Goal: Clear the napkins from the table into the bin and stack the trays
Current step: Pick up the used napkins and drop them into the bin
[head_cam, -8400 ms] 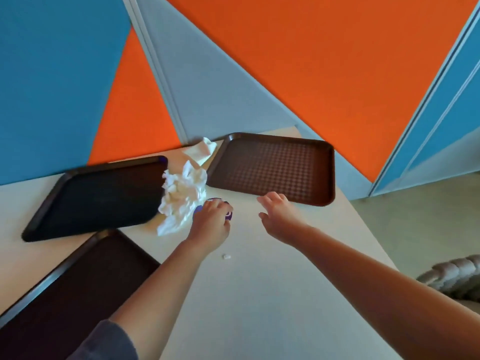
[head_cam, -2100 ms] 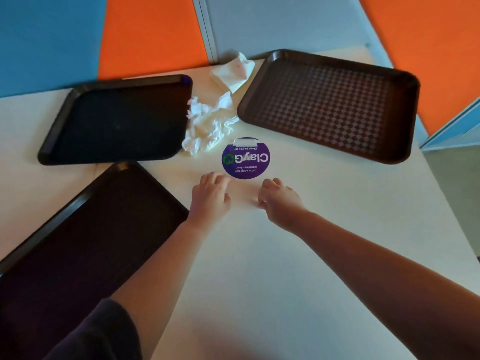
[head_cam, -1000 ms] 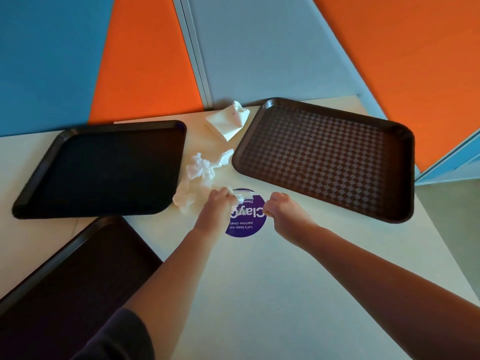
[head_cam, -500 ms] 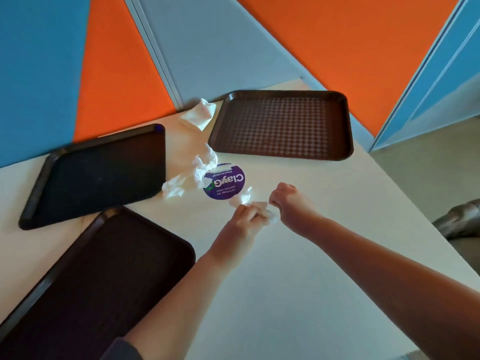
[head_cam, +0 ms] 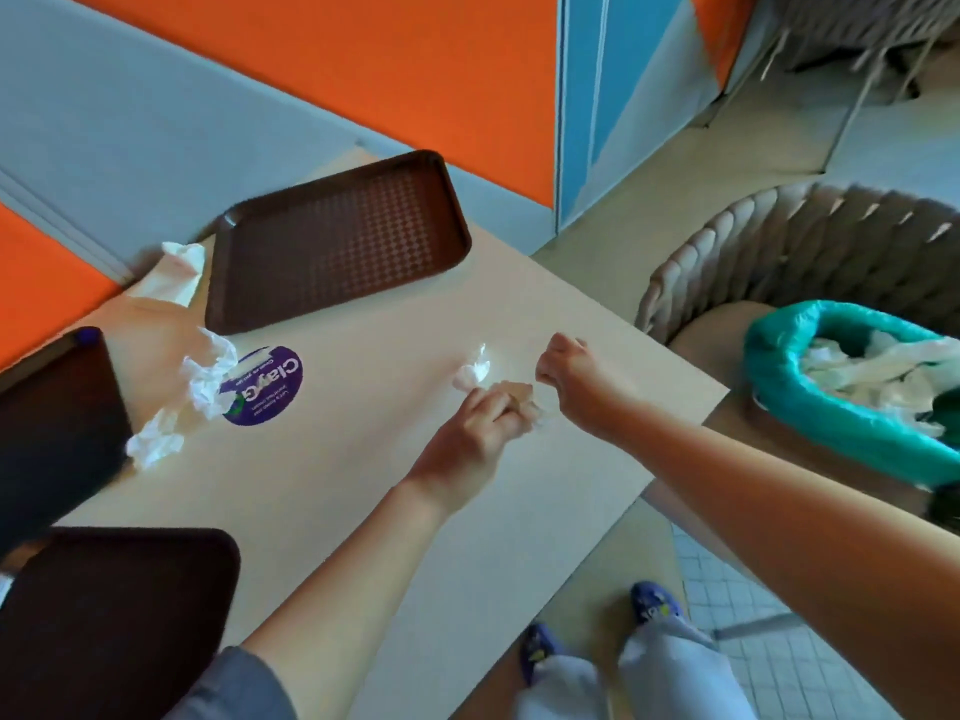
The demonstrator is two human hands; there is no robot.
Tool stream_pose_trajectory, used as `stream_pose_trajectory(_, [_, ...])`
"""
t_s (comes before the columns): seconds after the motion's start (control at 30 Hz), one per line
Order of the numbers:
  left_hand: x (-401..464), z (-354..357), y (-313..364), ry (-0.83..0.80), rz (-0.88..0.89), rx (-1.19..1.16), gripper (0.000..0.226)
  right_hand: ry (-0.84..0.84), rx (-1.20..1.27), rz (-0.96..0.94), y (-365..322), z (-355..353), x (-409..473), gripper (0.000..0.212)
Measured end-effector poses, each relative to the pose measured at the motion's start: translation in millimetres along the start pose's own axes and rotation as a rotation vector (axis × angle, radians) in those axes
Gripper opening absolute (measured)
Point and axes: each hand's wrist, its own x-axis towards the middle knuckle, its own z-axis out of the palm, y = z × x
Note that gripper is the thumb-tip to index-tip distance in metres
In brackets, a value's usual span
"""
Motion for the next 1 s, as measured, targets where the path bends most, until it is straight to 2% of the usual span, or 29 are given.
stream_pose_trajectory(0.23, [98.7,52.8,54.1,-0.074,0.177,-0.011,0.028,0.073,-0.023,0.153,101.4,-55.3,-53.4,0.024])
stream_pose_trajectory(0.37, [166.9,101.3,98.3,-0.087,0.259,0.027,0.017,0.080,-0.028,0.188,174.9,-92.0,-80.8,0.015])
stream_pose_trajectory(0.5, [235.3,152.3,150.8,-0.116,0.384,-0.010,0.023,0.085,-0.022,0.337,247.5,-125.9,-111.6,0.019])
stream_pose_trajectory(0.63, [297.5,205.2,194.9,-0.249,0.458,-0.100,0.020,0.117,-0.006,0.474,317.3,-149.0,-143.1,0.021])
stream_pose_trajectory(0.7, [318.5,235.2,209.8,-0.360,0.419,-0.216,0.025,0.135,0.005,0.545,349.1,-154.3,-160.3,0.020])
stream_pose_trajectory(0.77, [329.9,261.2,217.0,-0.534,0.291,-0.327,0.033,0.122,0.039,0.616,374.4,-152.7,-176.8,0.022])
stream_pose_trajectory(0.83, [334.7,285.1,215.6,-0.647,0.221,-0.296,0.031,0.107,0.064,0.664,393.8,-143.4,-189.7,0.022])
stream_pose_trajectory(0.93, [340.0,312.5,210.4,-0.718,0.102,-0.223,0.027,0.074,0.103,0.689,417.2,-123.8,-196.8,0.022])
stream_pose_trajectory(1.0, [343.5,330.5,202.1,-0.691,0.001,-0.169,0.031,0.063,0.172,0.676,427.9,-109.2,-192.1,0.022])
